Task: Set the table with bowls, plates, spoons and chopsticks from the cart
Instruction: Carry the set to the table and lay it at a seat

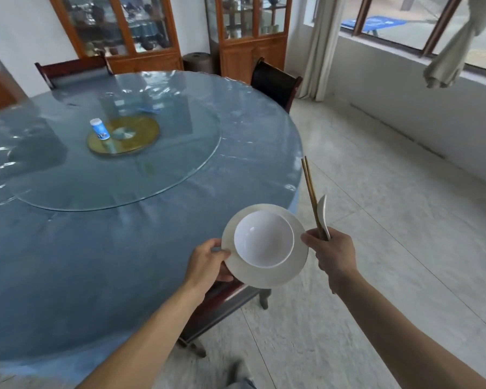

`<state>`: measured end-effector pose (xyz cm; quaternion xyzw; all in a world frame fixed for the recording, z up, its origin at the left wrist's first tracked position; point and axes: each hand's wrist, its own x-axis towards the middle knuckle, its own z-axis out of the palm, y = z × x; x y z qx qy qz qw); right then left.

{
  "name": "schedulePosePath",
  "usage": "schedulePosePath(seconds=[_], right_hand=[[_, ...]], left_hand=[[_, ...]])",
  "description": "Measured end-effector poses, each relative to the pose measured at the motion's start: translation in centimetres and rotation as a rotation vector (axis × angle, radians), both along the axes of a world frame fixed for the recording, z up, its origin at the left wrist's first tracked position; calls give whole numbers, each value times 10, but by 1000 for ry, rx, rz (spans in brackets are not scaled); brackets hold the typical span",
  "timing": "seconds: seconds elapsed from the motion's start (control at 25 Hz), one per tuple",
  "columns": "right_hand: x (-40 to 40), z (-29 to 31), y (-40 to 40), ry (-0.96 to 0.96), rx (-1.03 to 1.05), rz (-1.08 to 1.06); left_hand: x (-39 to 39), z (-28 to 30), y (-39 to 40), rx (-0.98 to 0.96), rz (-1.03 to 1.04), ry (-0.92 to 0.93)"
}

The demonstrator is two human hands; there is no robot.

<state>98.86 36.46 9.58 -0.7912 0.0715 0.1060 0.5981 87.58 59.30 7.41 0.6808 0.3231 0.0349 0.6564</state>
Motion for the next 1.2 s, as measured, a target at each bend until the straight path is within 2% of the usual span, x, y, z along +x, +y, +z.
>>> schedulePosePath(seconds=[0.32,0.8,0.96,1.2], right_hand=[[60,-18,90,23,-49,134],[146,-73,207,132,-142,501],[161,-93,233,106,-207,602],[161,-129,258,182,-306,673]], left_hand=[[26,-17,67,45,135,59],[57,-54,128,86,474,214],[65,-70,137,66,577,268],[65,-101,150,29,637,332]])
